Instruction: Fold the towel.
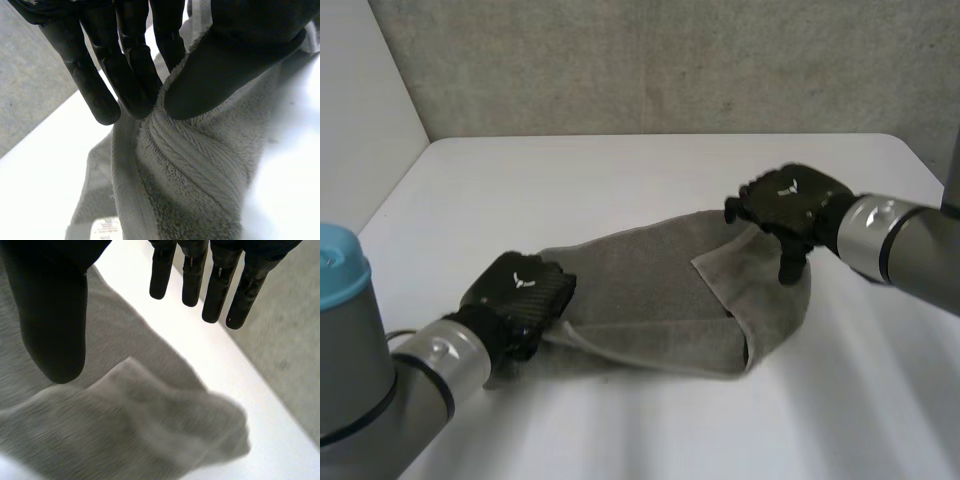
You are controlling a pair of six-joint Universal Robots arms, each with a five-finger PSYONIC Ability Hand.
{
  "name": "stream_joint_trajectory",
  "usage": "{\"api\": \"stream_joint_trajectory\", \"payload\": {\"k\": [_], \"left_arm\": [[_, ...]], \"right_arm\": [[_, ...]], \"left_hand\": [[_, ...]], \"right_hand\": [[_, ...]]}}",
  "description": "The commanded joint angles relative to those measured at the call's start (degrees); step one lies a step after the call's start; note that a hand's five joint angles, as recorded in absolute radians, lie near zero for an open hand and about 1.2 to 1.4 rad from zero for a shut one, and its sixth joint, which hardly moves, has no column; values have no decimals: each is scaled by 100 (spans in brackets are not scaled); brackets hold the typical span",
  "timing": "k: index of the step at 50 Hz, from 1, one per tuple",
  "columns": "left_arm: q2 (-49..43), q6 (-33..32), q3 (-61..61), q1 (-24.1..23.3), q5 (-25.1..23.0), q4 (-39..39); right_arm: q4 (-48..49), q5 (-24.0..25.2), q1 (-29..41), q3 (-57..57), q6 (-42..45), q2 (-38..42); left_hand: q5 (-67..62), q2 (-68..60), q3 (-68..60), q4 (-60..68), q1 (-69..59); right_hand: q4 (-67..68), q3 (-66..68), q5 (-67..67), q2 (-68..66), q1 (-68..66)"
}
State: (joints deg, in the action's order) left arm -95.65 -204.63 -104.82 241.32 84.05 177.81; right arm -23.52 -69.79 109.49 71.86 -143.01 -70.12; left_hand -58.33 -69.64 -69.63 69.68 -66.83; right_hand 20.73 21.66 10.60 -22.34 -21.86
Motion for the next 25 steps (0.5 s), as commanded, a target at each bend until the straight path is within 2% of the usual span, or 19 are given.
{"api": "stream_joint_trajectory", "payload": {"k": [1, 15, 25], "left_arm": [[345, -6, -652, 20, -2, 25], [794, 2, -1295, 64, -2, 236], [803, 2, -1409, 205, -2, 350]], "right_arm": [[-223, 396, 292, -1198, 774, 1024], [-206, 528, 662, -2070, 1486, 2721], [127, 336, 662, -2352, 2041, 3407]], "left_hand": [[-1167, -1036, -1037, 1032, -1317], [-1167, -1036, -1037, 1032, -1317], [-1167, -1036, -1037, 1032, -1317]], "right_hand": [[79, -14, 92, 83, 34], [550, 457, 563, -388, -437], [1071, 978, 1084, -910, -958]]}}
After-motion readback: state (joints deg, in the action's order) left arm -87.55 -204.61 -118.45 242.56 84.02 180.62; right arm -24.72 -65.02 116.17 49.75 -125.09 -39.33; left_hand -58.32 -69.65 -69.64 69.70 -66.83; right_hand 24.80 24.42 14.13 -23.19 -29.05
